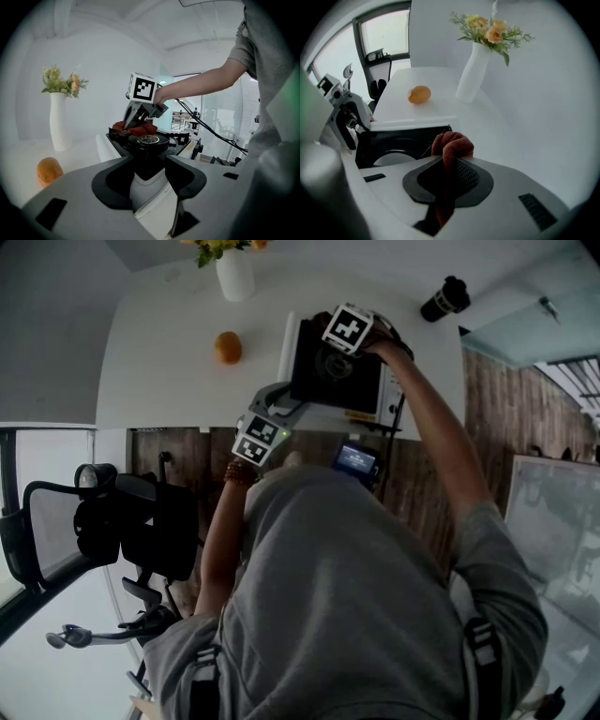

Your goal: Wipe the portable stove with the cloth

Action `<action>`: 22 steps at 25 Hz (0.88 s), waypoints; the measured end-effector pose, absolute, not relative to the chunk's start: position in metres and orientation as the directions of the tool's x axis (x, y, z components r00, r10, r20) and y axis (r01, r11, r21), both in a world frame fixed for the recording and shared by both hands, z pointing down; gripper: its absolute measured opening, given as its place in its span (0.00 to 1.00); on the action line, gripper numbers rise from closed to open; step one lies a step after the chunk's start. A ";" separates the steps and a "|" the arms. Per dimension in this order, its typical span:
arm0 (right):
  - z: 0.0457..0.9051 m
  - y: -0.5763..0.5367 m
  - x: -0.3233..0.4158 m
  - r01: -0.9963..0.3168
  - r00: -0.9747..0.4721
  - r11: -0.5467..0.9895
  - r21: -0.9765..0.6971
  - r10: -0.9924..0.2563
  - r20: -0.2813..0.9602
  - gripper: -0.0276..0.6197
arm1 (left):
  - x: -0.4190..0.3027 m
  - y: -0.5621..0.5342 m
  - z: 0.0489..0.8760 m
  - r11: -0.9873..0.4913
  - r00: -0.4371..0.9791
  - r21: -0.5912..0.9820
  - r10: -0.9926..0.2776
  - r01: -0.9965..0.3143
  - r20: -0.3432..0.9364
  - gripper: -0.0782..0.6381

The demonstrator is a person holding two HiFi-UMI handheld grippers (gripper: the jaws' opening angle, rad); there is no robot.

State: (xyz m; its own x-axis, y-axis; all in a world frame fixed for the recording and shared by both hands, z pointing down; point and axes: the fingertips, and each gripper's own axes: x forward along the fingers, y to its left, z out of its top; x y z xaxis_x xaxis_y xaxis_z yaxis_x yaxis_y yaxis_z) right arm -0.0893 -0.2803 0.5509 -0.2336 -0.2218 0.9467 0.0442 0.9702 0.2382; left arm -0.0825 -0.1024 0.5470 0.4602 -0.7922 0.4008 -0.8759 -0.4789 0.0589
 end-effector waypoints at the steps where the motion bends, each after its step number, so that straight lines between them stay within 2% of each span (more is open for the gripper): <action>1: 0.550 -0.281 -0.093 0.031 -0.242 0.972 0.234 -0.220 0.945 0.12 | -0.084 -0.103 0.547 -0.477 0.458 0.058 -0.794 -0.877 0.401 0.43; 4: 0.544 -0.284 -0.101 0.009 -0.313 0.978 0.211 -0.197 0.929 0.12 | -0.083 -0.104 0.546 -0.478 0.458 0.059 -0.789 -0.876 0.410 0.42; 8: 0.508 -0.292 -0.101 -0.120 -0.445 0.976 0.183 -0.218 0.869 0.12 | -0.083 -0.094 0.546 -0.461 0.436 0.056 -0.785 -0.886 0.440 0.42; 12: 0.472 -0.268 -0.134 -0.053 -0.530 0.978 0.200 -0.197 0.825 0.12 | -0.098 -0.082 0.547 -0.405 0.381 0.046 -0.808 -0.913 0.449 0.39; 14: 0.485 -0.248 -0.149 0.015 -0.494 0.979 0.202 -0.169 0.853 0.12 | -0.101 -0.080 0.550 -0.387 0.367 0.054 -0.810 -0.921 0.459 0.39; 16: 0.515 -0.233 -0.153 0.065 -0.391 0.979 0.193 -0.153 0.907 0.12 | -0.102 -0.079 0.552 -0.382 0.359 0.049 -0.805 -0.923 0.472 0.39; 18: 0.542 -0.228 -0.150 0.098 -0.277 0.972 0.214 -0.180 0.944 0.12 | -0.100 -0.080 0.552 -0.385 0.352 0.035 -0.798 -0.922 0.490 0.39; 22: 0.552 -0.218 -0.149 0.251 -0.148 0.926 0.282 -0.251 0.957 0.12 | -0.099 -0.081 0.553 -0.370 0.330 0.023 -0.798 -0.929 0.504 0.38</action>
State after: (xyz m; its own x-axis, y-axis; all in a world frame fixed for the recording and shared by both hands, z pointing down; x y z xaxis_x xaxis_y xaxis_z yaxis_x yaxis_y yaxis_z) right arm -0.1486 -0.2183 0.5520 -0.1475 -0.2512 0.9566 0.2513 0.9260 0.2819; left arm -0.0992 -0.0808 0.5534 0.3303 -0.7979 0.5042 -0.9288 -0.3698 0.0233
